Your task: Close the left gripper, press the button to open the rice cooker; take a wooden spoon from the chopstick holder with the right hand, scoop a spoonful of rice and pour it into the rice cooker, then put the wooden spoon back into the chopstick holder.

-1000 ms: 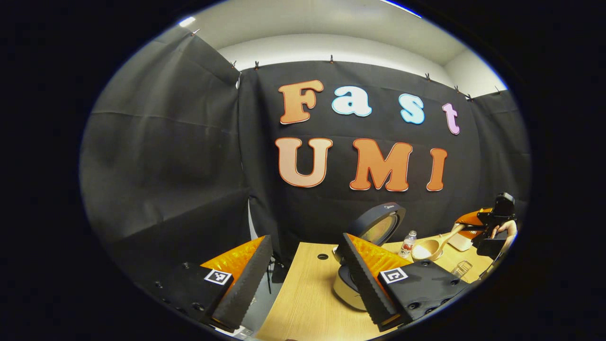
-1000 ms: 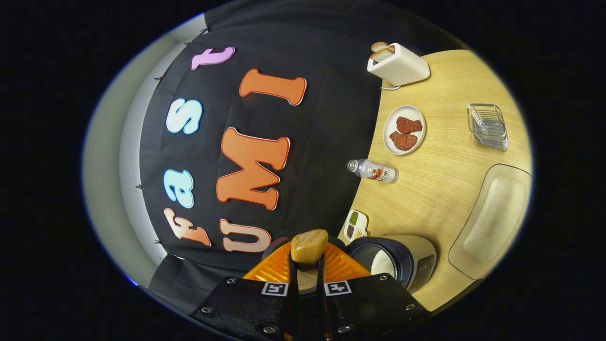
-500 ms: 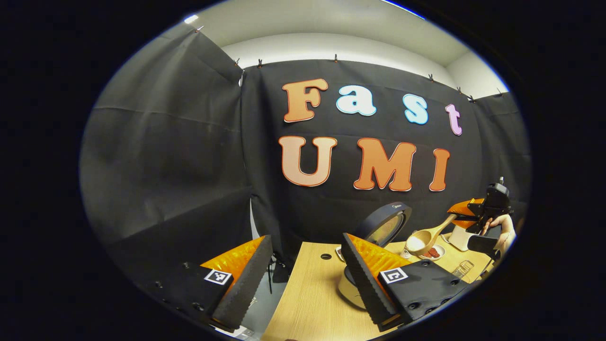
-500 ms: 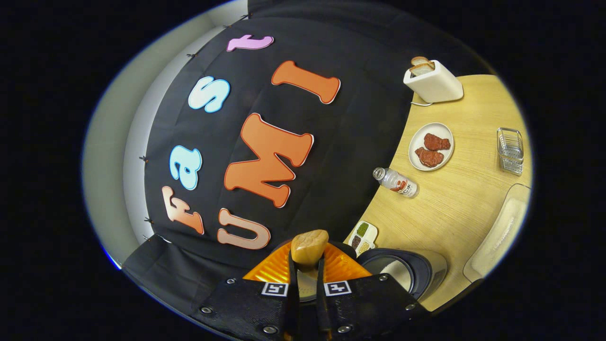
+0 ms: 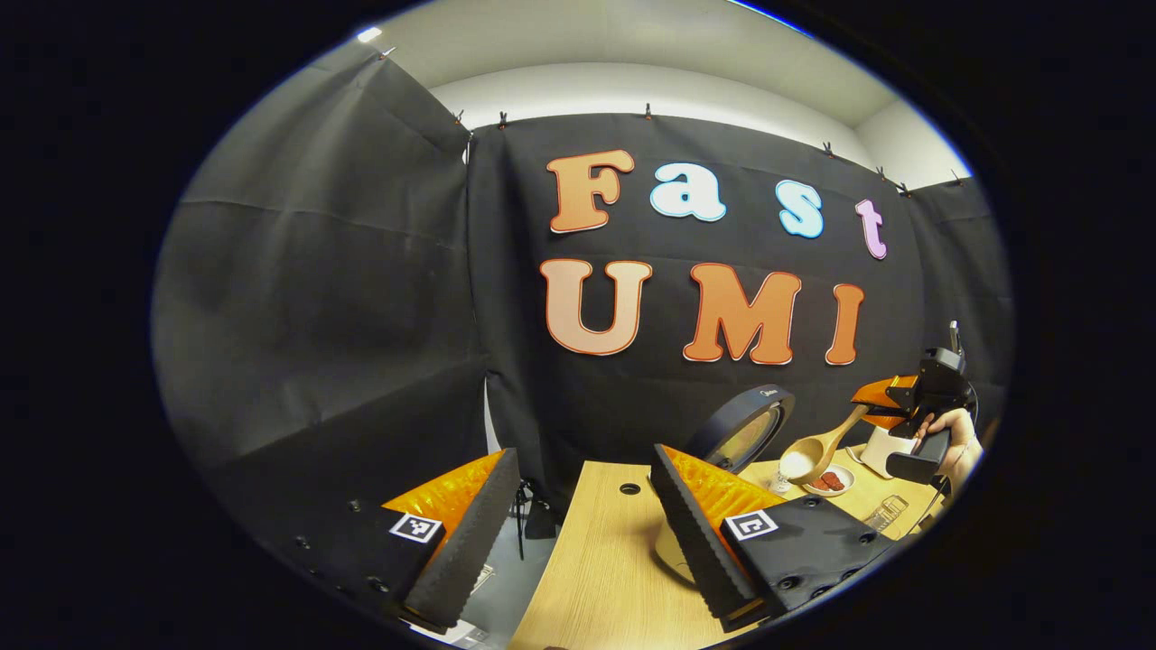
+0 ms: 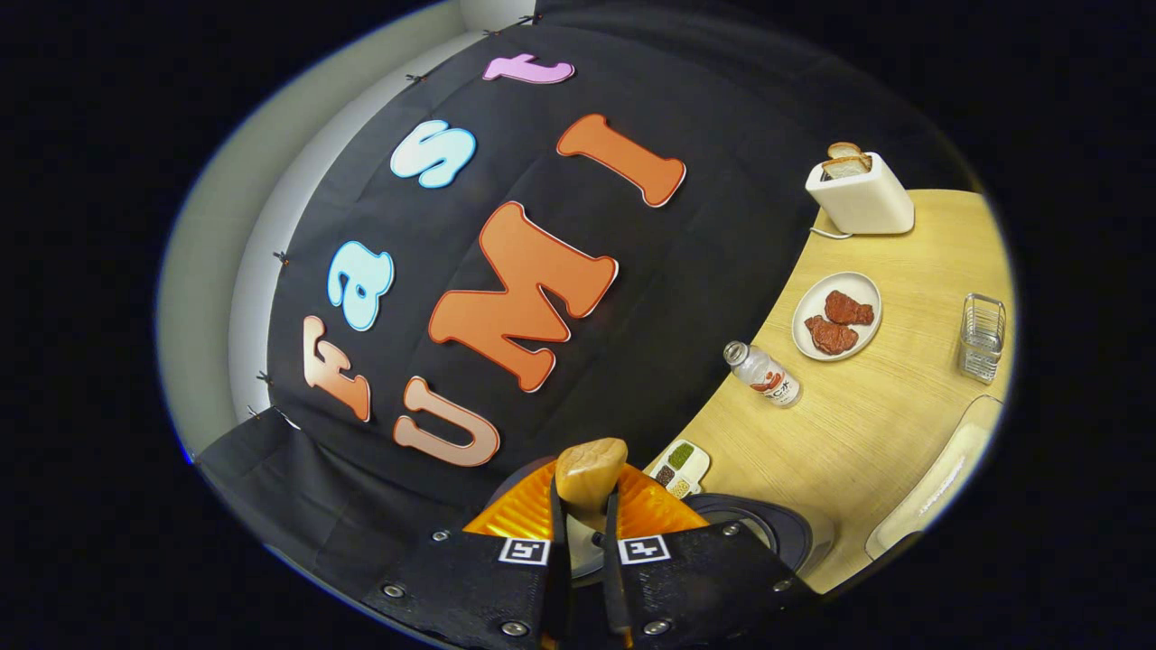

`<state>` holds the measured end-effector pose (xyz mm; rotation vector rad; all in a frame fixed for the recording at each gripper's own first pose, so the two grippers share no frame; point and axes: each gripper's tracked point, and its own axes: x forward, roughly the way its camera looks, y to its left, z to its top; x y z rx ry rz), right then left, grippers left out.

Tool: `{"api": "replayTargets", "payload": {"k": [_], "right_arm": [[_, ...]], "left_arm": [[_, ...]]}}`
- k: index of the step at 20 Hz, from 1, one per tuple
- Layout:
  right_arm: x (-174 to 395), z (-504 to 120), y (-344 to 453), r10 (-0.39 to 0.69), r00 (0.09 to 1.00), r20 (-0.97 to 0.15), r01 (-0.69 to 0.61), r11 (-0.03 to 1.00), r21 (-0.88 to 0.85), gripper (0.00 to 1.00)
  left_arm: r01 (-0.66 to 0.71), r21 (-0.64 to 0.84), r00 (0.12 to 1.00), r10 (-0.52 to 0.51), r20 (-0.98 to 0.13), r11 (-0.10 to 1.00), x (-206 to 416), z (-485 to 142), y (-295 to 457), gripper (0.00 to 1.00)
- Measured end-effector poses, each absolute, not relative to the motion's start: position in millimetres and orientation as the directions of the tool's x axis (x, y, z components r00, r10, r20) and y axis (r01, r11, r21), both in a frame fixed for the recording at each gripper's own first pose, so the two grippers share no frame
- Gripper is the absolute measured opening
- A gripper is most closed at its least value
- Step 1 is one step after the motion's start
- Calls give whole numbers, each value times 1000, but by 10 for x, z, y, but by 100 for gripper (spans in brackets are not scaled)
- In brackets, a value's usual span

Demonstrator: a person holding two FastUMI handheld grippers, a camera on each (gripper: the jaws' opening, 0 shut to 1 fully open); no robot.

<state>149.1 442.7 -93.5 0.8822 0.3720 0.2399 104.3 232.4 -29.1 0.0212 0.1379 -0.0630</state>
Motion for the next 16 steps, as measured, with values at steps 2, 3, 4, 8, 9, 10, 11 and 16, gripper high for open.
{"api": "replayTargets", "payload": {"k": [2, 3, 4, 8, 9, 10, 11, 16], "right_arm": [[1500, -929, 4438, 355, 909, -218, -54, 620, 783, 13], [1508, -926, 4451, 357, 908, -219, -56, 621, 782, 13], [1493, -926, 4453, 358, 908, -218, -58, 623, 780, 13], [1526, -921, 4484, 358, 907, -223, -74, 655, 752, 13], [1528, -935, 4479, 357, 906, -225, -75, 661, 746, 13], [1528, -929, 4490, 359, 906, -225, -79, 666, 742, 13], [1535, -921, 4490, 360, 906, -223, -83, 668, 740, 13], [1566, -927, 4514, 353, 907, -228, -80, 678, 731, 13]], "left_arm": [[62, 15, 988, -59, -140, 998, 1041, -291, 2335, 94], [60, 17, 989, -58, -140, 998, 1045, -283, 2333, 94], [60, 17, 989, -57, -139, 998, 1055, -294, 2332, 94], [59, 14, 988, -56, -145, 998, 1043, -299, 2335, 98], [61, 7, 987, -60, -149, 998, 1048, -311, 2327, 98], [64, 2, 987, -63, -149, 998, 1049, -319, 2311, 98], [63, 3, 986, -62, -152, 998, 1059, -321, 2319, 98], [58, 5, 987, -57, -152, 998, 1076, -327, 2324, 98]]}}
